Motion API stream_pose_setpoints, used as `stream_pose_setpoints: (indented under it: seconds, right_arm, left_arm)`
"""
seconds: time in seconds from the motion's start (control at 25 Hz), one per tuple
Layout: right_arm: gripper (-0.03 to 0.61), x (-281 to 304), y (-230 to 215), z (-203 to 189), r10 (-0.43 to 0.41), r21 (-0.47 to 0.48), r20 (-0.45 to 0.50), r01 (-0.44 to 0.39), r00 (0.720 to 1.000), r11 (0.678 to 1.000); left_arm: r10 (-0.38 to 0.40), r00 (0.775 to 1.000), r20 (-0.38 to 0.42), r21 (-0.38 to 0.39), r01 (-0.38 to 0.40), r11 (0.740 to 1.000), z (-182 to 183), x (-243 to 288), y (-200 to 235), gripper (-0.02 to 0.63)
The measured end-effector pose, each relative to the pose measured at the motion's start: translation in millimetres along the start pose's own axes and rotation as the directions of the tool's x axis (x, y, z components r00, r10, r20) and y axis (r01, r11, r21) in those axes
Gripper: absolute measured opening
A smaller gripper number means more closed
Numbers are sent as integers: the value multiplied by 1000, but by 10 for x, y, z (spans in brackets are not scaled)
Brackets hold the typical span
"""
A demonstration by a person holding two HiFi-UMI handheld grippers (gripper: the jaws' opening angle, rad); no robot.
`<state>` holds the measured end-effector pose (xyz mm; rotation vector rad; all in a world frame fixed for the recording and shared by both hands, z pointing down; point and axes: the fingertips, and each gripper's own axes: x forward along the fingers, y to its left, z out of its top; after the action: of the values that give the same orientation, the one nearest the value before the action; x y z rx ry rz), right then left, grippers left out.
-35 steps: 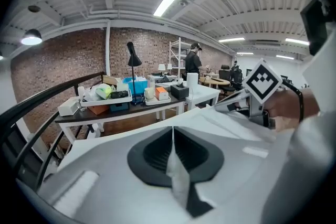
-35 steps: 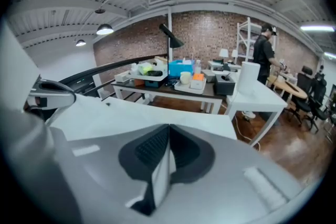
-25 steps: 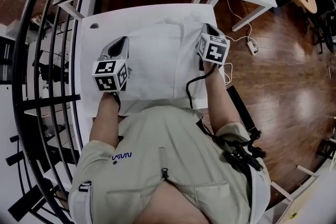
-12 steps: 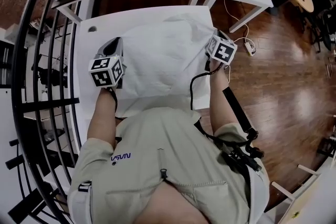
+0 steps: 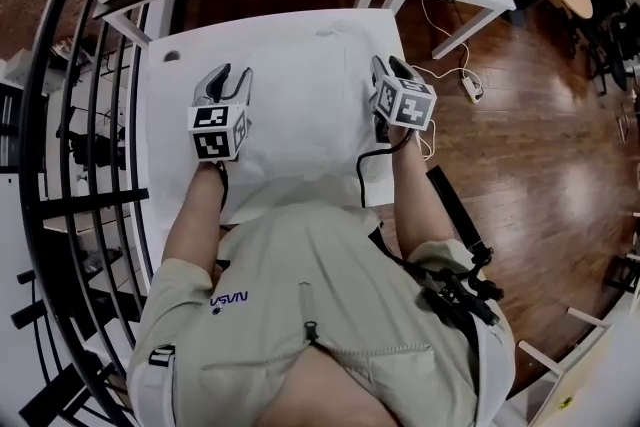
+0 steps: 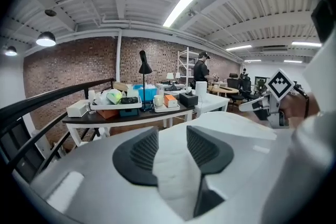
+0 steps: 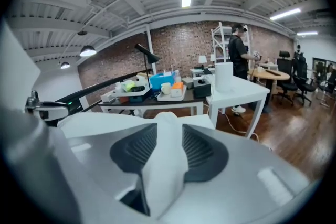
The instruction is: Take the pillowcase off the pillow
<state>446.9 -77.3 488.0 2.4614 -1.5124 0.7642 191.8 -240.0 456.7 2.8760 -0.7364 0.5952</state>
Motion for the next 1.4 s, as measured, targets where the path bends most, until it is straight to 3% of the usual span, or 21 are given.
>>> stream_pose_setpoints:
  seconds: [0.36, 0.72, 0.92, 1.16, 1.4]
  right_arm:
    - [149, -678, 345, -49, 16, 15, 95, -18, 995, 1000]
    - [149, -1181, 739, -477, -23, 6, 64, 23, 998, 1000]
    - [149, -1377, 823, -743, -16, 0, 39, 16, 999, 1000]
    - [149, -1454, 824, -861, 49, -21, 41, -48, 998, 999]
    - [149, -1585, 741, -1042, 129, -70, 13, -128, 992, 989]
  left_arm:
    - [-161, 986, 47, 60, 158, 986, -61, -601, -793, 187]
    - [-257, 966, 28, 10, 257, 966, -482, -956, -1119, 186]
    - [-295, 955, -25, 52, 296, 954, -667, -1028, -1376, 186]
    - [-265, 963, -54, 72, 269, 961, -758, -1083, -1706, 187]
    - [-137, 982, -132, 81, 149, 986, -974, -1045, -1801, 216]
